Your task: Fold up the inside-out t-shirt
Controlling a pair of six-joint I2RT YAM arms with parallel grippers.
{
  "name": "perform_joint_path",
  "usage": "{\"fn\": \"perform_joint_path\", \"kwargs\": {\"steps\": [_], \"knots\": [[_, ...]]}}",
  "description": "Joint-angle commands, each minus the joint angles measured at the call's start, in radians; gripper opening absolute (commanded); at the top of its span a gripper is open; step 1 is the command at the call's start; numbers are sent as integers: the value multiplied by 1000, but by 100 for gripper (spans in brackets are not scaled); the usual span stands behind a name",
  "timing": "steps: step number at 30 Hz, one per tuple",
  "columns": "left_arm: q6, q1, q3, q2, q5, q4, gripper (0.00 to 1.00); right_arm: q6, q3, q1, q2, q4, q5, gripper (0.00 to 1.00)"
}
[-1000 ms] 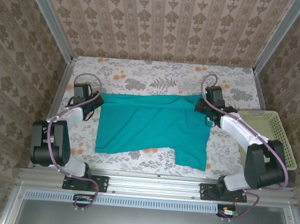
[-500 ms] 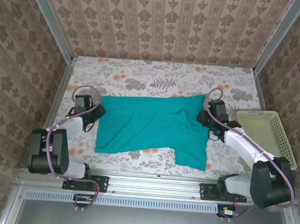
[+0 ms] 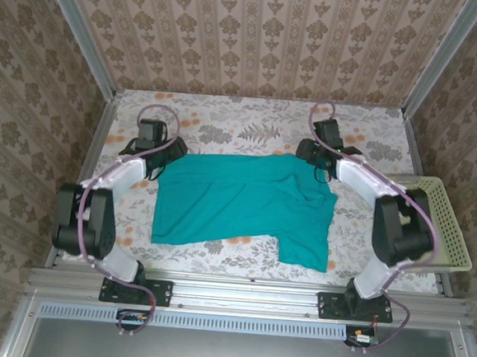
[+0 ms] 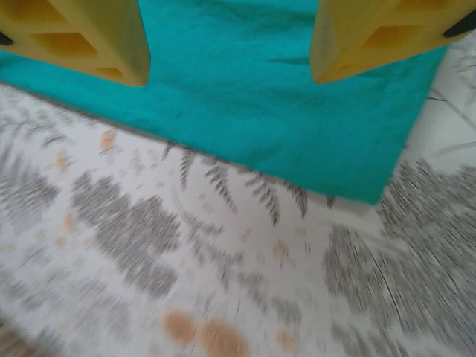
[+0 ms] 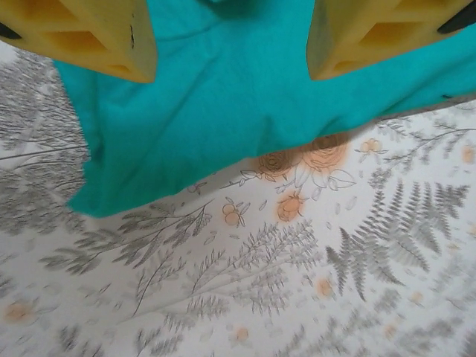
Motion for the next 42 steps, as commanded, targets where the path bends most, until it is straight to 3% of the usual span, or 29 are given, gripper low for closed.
{"fn": "perform_joint_path", "kwargs": {"steps": [1, 6, 15, 22, 24, 27, 30, 34, 37, 42], "knots": [[-4, 10, 30, 115, 68, 3, 58, 42, 109, -14, 123, -66, -60, 57], [-61, 69, 3, 204, 97, 46, 57, 150, 174, -104, 267, -107, -175, 56], [-110, 91, -1, 261, 97, 104, 58, 219, 292, -145, 378, -174, -114, 54], [-112, 90, 117, 347, 122, 103, 60, 218, 466, -179, 493, -226, -115, 54], [-104, 89, 172, 367, 133, 86, 62, 199, 525, -187, 519, -234, -112, 54], [-68, 102, 308, 391, 144, -67, 65, 153, 645, -202, 564, -284, -123, 55], [-43, 124, 310, 304, 90, -148, 79, 83, 744, -209, 574, -407, -112, 55], [11, 115, 278, 118, -84, -350, 90, 29, 577, -208, 384, -378, -71, 58], [12, 81, 148, -63, -200, -413, 96, 25, 362, -206, 199, -312, -50, 61], [8, 19, -153, -382, -261, -465, 93, 28, 29, -170, -80, -226, -60, 65]]}}
